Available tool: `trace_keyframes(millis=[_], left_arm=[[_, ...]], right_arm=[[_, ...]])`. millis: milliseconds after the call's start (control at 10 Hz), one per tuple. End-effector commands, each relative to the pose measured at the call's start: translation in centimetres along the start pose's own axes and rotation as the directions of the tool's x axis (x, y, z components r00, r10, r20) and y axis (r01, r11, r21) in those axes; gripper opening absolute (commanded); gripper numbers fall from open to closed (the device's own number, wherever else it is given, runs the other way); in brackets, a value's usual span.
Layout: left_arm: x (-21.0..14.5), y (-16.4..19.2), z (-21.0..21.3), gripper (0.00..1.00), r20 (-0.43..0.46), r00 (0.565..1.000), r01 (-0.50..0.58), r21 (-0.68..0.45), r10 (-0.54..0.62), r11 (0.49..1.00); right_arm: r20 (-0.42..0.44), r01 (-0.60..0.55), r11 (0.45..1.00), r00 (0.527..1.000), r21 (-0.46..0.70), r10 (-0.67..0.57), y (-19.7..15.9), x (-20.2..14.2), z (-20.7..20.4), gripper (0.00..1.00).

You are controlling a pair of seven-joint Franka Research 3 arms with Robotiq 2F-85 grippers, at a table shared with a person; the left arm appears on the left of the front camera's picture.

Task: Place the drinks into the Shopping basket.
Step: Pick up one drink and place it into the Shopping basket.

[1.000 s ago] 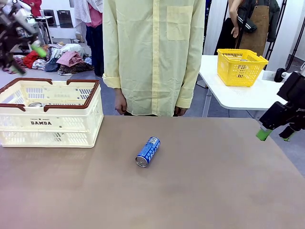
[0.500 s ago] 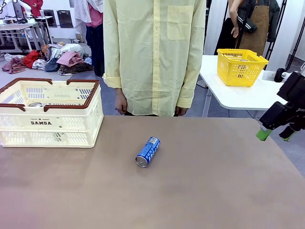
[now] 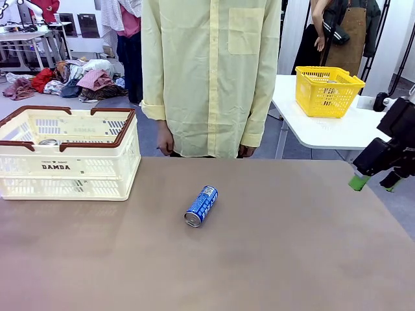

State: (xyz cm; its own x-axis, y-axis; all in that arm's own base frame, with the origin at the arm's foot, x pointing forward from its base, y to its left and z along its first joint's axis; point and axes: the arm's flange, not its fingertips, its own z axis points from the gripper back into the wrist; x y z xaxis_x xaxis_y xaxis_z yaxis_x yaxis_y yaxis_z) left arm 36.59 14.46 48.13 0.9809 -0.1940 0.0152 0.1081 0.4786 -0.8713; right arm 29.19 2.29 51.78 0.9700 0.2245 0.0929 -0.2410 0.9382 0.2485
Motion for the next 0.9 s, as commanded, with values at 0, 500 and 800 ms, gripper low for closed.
trace_keyframes(millis=[0,500,800], left_arm=[[-1.13,-0.95,-0.3,1.0,0.019,1.0,0.003,-0.007,-0.003,1.0],[-1.13,-0.95,-0.3,1.0,0.019,1.0,0.003,-0.007,-0.003,1.0],[-1.13,-0.95,-0.3,1.0,0.019,1.0,0.003,-0.007,-0.003,1.0]], right_arm=[[-0.002,-0.001,1.0,1.0,0.0,0.001,-0.03,0.03,0.16,1.0],[-0.002,-0.001,1.0,1.0,0.0,0.001,-0.03,0.03,0.16,1.0],[-0.002,-0.001,1.0,1.0,0.0,0.001,-0.03,0.03,0.16,1.0]])
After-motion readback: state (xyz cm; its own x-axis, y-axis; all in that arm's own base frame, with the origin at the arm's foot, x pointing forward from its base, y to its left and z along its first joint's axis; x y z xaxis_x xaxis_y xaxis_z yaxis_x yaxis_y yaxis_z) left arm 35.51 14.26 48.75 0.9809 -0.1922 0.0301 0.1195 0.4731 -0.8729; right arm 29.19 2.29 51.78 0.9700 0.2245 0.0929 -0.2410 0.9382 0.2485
